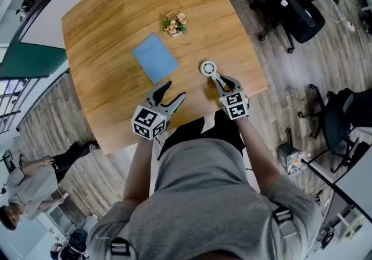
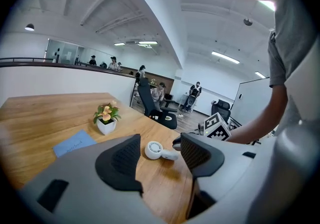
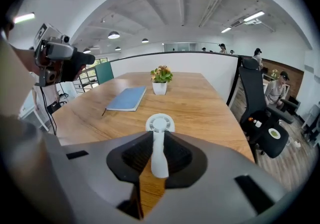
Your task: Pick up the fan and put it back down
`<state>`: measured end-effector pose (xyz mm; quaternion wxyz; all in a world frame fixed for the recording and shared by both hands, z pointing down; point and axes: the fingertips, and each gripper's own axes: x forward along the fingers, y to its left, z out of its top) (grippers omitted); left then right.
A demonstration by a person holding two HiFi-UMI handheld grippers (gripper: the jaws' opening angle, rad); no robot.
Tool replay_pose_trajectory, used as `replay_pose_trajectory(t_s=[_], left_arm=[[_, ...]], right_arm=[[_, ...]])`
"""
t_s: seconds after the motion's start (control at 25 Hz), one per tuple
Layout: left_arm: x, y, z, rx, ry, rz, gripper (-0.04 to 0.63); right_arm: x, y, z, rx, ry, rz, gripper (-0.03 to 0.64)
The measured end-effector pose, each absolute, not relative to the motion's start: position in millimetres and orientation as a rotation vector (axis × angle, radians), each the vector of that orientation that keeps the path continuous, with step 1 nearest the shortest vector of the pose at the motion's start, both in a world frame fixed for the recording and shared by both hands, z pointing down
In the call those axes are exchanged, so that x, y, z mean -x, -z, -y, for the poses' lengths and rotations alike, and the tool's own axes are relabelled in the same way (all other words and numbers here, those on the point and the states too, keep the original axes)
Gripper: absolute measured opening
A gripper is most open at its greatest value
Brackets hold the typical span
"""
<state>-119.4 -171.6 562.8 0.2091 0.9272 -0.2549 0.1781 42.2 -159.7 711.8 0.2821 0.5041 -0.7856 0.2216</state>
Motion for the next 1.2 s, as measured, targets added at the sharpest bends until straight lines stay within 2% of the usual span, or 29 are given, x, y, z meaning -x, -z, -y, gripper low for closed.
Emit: replay_pose_trajectory(t_s=[0.08,0.12,0.32,0.48,1.2], left_arm=[[117.2,-557.0,168.6,-2.594,-0.483,0.699,0.242],[115.8,-554.1,167.3,-2.602,-0.475,0.693,0.235],[112.9,-547.7,161.1,-2.639,-0.477,0.687,0.173],[110.5,-540.5,158.1,-2.658,-0.453,0.663,0.046],[82.8,-527.4,165.0,-2.643,-0.456,0.716,0.029]], right_arm=[[-46.0,-703.8,152.7,-1.371,-0.580,2.083,0.017],[-47.6,-698.7,150.1,-1.380,-0.576,2.082,0.005],[-60.8,-681.5,137.8,-1.434,-0.541,2.089,0.006],[-66.6,-665.6,136.0,-1.458,-0.468,2.115,0.006],[-85.6,-633.5,139.9,-1.405,-0.436,2.192,0.003]])
